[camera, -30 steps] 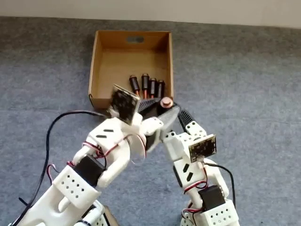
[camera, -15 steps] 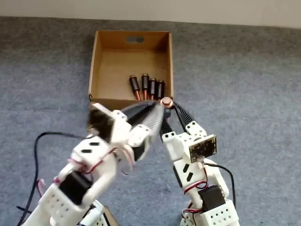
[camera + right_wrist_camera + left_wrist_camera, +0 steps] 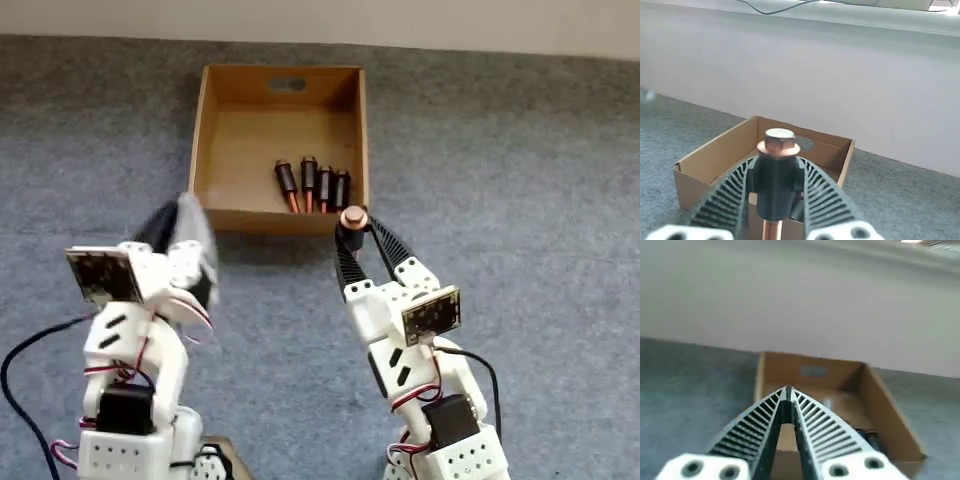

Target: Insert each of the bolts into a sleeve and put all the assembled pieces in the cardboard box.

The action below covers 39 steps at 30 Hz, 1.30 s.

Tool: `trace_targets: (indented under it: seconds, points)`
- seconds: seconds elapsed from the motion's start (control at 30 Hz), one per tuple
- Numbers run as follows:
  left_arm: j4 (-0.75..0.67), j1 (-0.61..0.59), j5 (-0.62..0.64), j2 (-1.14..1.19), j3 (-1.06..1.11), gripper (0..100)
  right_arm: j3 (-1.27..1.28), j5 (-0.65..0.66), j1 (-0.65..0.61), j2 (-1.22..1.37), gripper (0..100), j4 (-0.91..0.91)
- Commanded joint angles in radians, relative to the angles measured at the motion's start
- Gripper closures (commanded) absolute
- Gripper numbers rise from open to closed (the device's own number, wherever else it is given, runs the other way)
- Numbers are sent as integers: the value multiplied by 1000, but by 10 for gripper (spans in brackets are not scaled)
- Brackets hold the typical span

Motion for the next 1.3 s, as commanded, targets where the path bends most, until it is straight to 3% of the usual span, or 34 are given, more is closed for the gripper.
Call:
trace_targets:
  seconds: [0.0, 0.17, 0.27, 0.47, 0.73, 0.97, 1.27]
  points:
    - [-87, -150, -2, -12, 91, 989, -12, -9, -4, -15, 992, -21]
    - [52, -156, -222, -7, 111, 992, -10, -9, -4, -15, 992, -21]
    - [166, -147, -226, -1, 108, 992, -15, -9, -4, -15, 992, -24]
    - [242, -148, -226, 35, 47, 992, -53, -3, -4, -7, 992, -21]
    - [233, -147, -232, 433, -139, 991, -242, -3, -4, -4, 992, -19]
    - [84, -147, -229, 774, -171, 991, -469, -2, -4, 13, 992, -19]
    - [44, -147, -227, 826, -153, 991, -854, -5, -4, 515, 992, -21]
